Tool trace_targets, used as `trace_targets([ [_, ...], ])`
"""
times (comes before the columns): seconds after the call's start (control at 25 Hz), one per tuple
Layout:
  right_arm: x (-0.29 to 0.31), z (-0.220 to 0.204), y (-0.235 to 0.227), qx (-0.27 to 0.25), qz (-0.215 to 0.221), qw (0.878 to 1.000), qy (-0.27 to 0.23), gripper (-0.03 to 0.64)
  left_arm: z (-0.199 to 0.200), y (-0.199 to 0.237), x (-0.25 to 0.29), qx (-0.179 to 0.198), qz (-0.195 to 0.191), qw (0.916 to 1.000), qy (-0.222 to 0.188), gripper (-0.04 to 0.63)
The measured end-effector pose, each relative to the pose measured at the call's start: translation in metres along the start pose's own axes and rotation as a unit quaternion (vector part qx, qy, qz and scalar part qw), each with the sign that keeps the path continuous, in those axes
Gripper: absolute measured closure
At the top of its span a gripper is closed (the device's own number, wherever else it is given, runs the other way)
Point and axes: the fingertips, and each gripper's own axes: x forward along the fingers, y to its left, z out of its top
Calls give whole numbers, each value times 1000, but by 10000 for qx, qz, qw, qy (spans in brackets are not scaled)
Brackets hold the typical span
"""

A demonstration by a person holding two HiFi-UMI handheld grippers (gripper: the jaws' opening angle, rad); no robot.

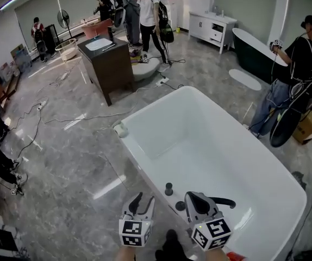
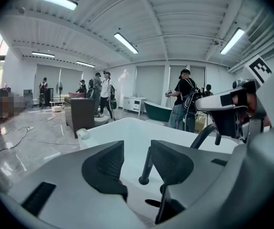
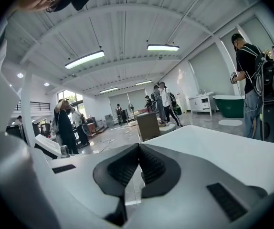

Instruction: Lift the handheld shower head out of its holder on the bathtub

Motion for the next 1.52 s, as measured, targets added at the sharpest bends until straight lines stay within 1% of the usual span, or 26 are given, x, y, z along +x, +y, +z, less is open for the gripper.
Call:
trace_targets([
  [0.24,8,-9,-29,139,-186,9997,-27,612,-24,-16,49,33,-312,9992,241,403],
  [0.44,11,-5,-58,98,-290,9995,-48,611,-39,-30,88,186,-438,9979,449,402],
  [0.64,1,-9,-80,70,-445,9990,-58,612,-62,-45,111,284,-551,9957,694,400],
  [0.8,2,-7,-98,99,-523,9986,-67,612,-78,-51,137,335,-563,9937,912,397],
  [1.12,1,-7,-122,169,-574,9982,-99,611,-106,-64,173,425,-573,9892,1278,396],
  [1.32,12,-12,-123,133,-514,9986,-83,612,-126,-56,190,402,-557,9860,1521,393],
  [1.52,8,-20,-128,176,-494,9986,-73,612,-147,-61,203,377,-566,9827,1722,388],
])
